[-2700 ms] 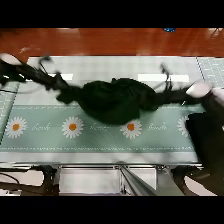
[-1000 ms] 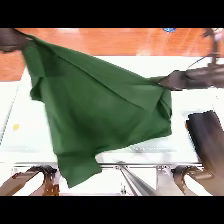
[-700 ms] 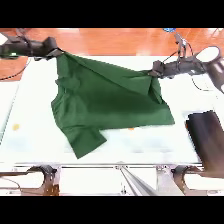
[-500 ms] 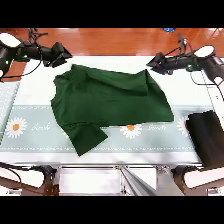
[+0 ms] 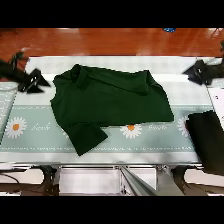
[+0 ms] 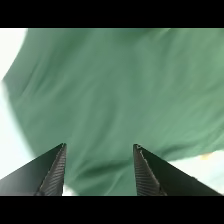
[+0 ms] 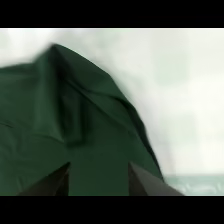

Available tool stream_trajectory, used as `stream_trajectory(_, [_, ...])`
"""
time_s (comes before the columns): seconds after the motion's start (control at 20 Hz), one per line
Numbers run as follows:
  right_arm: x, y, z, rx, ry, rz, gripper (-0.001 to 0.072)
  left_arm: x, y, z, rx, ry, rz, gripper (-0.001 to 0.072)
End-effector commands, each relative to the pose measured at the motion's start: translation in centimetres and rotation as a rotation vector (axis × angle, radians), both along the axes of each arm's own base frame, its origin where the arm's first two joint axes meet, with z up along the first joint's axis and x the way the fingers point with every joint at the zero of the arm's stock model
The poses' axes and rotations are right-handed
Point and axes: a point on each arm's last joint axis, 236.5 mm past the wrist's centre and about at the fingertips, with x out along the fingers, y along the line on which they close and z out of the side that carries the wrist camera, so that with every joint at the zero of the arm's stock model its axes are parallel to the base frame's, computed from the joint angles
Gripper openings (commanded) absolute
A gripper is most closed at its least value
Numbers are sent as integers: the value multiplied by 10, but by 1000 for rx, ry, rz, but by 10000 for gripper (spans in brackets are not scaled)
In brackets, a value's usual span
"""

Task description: Fold the shirts.

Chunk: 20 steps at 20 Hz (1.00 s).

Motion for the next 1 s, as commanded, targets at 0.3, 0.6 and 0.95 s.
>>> stream_trajectory(0.3, [-140, 44, -69, 15, 45, -102, 415, -139, -23, -68, -297, 154, 258, 510])
stream_trajectory(0.6, [-150, 61, -64, 74, 66, -67, 415, -128, -63, -98, -292, 126, 276, 510])
stream_trajectory(0.95, [-111, -5, -25, 85, -104, -316, 415, -107, -90, -114, -213, 99, 262, 236])
